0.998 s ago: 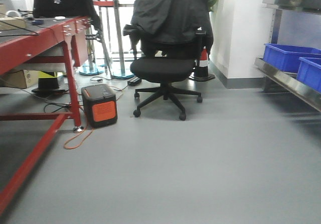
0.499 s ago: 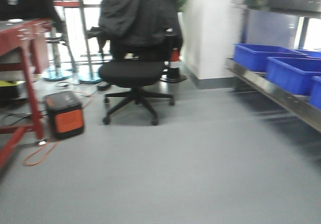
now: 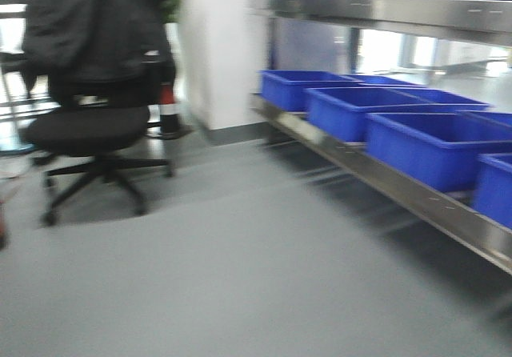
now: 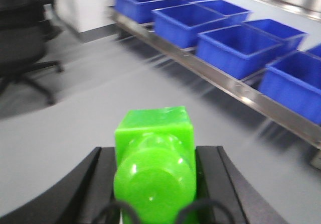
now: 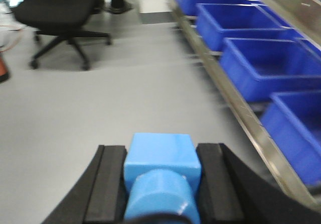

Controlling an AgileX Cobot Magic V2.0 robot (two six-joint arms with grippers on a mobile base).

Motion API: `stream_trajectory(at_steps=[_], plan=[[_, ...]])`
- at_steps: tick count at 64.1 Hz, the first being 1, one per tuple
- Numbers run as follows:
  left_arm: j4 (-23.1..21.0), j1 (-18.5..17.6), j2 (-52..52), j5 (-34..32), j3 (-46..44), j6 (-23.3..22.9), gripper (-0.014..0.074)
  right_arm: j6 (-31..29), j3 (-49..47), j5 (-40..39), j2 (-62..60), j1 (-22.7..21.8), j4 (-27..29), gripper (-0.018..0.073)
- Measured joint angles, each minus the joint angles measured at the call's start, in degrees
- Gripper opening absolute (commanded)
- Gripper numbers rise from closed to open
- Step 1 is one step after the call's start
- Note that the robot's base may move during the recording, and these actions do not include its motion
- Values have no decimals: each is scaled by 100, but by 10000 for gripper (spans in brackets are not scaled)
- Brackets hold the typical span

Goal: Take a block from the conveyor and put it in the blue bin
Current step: 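Drive the base up to the steel shelf of blue bins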

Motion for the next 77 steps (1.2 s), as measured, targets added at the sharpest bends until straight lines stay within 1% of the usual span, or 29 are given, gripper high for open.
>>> stream_trajectory(at_steps=[77], plan=[[0, 0, 0, 0, 0, 0, -111, -3, 0, 0, 0, 0, 0, -155]])
